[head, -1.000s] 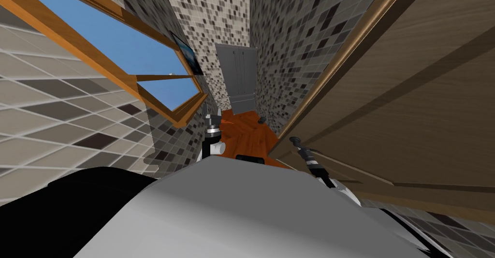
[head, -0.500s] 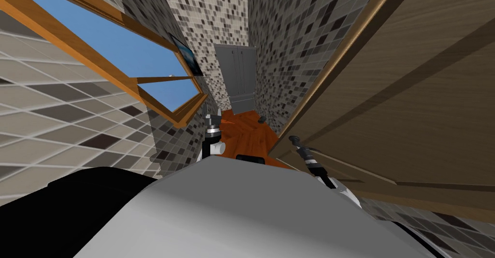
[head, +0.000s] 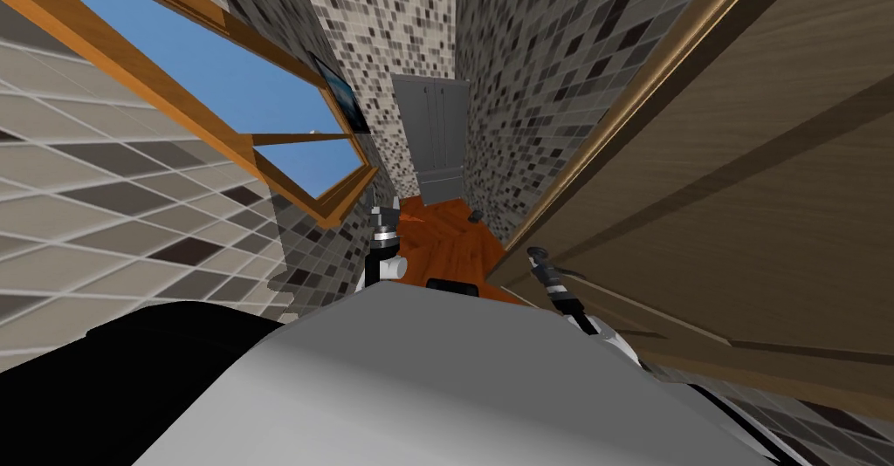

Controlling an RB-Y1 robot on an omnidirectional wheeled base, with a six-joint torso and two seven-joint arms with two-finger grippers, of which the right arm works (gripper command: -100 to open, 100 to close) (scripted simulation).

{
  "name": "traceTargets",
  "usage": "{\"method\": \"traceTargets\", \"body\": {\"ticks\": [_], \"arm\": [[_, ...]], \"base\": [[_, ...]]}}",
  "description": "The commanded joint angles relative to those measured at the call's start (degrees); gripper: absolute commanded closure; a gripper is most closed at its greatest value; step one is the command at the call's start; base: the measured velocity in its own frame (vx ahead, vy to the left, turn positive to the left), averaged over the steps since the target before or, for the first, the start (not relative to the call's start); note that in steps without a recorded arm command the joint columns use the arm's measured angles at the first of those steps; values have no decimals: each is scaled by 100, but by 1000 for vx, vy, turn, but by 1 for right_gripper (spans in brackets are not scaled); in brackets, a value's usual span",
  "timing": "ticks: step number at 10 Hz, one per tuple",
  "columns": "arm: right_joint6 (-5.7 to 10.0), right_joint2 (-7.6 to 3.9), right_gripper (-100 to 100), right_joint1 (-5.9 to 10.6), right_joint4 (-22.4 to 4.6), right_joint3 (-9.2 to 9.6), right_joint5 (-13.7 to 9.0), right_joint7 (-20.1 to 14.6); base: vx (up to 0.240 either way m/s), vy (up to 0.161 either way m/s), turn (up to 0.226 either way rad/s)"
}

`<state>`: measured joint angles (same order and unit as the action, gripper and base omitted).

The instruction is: Pull the door open

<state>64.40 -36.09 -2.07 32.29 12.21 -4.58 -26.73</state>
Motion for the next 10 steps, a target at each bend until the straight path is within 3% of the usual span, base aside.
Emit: {"method": "traceTargets", "body": {"ticks": [1,3,4,10], "arm": [[139,52,100,73,-71,59,36,-23],[157,46,100,65,-73,64,38,-25],[125,39,-100,55,-69,57,35,-26],[118,41,-100,52,-55,59,38,-24]], "base": [[-16,8,203],[-38,-13,290],[99,-21,40],[215,-22,-31]]}}
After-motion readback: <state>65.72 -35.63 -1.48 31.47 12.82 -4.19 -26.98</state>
